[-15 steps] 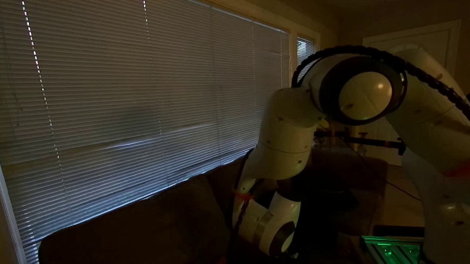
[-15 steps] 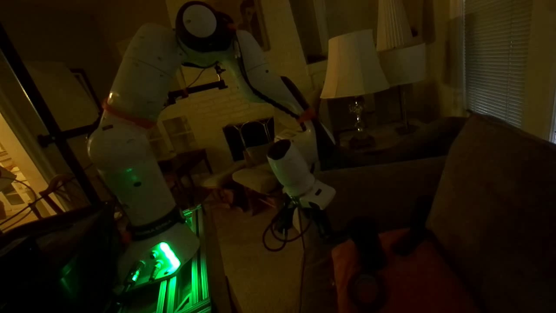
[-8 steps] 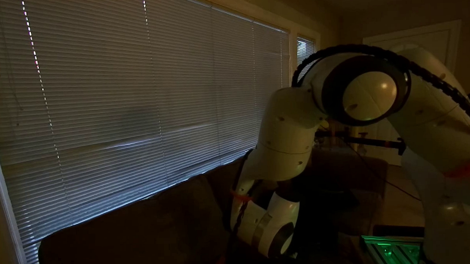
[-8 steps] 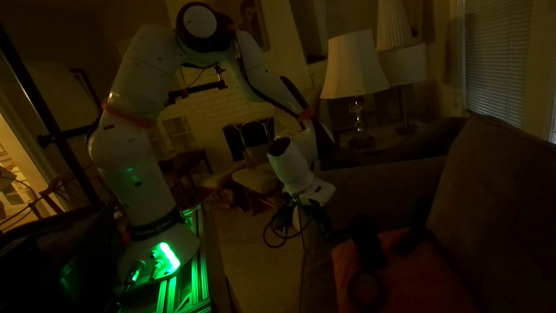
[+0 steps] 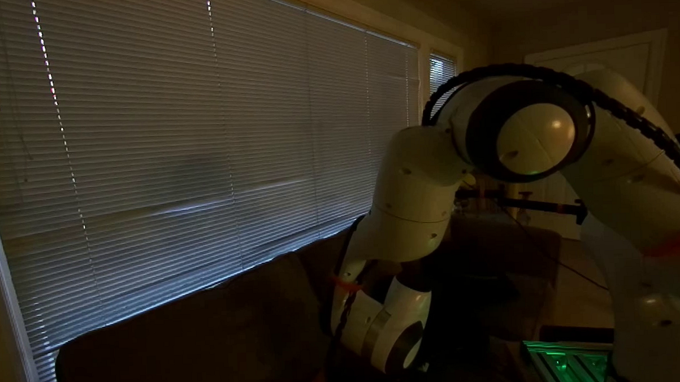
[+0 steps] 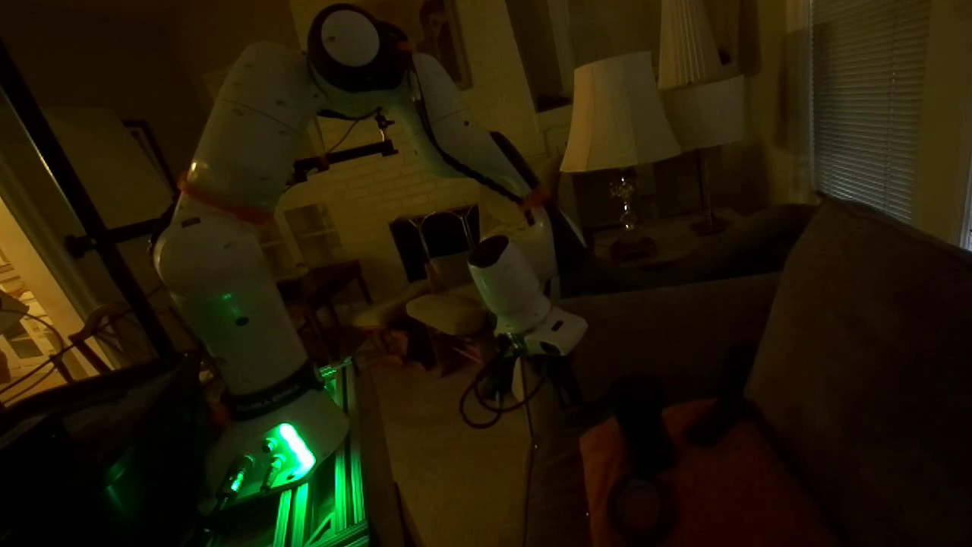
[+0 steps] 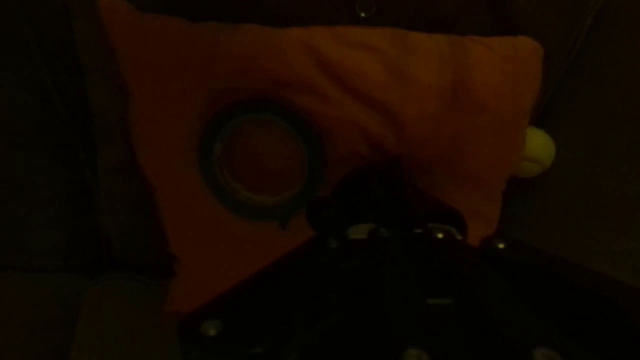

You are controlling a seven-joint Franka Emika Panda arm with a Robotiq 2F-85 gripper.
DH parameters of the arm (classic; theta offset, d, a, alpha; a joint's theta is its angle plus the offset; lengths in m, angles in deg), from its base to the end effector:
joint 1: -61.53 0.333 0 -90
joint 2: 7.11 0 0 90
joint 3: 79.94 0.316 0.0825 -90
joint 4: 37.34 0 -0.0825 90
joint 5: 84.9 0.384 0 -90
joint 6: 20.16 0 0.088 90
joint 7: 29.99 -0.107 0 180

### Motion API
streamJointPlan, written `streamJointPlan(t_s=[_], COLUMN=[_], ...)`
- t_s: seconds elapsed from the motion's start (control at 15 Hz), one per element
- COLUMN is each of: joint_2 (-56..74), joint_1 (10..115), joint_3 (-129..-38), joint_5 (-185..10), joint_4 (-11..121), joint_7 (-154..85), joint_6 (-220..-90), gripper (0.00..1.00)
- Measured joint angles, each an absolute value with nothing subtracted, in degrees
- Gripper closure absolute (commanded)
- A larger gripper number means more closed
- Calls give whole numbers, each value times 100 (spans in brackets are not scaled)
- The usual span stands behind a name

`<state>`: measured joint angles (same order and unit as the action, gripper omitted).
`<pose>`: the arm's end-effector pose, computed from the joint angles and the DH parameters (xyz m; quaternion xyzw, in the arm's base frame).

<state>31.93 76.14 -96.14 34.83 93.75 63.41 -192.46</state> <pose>0.4040 -0.0991 0.0634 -0.9723 0.1932 -0.1311 0.0025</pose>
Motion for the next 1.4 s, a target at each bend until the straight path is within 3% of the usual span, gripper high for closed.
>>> streamJointPlan(t_s=[1.4], joint_2=[3486], joint_1=[7539], joint_3=[-8806], joint_5=[3195], joint_4=[9081], joint_7=[5885], joint_6=[-21227], gripper=[99])
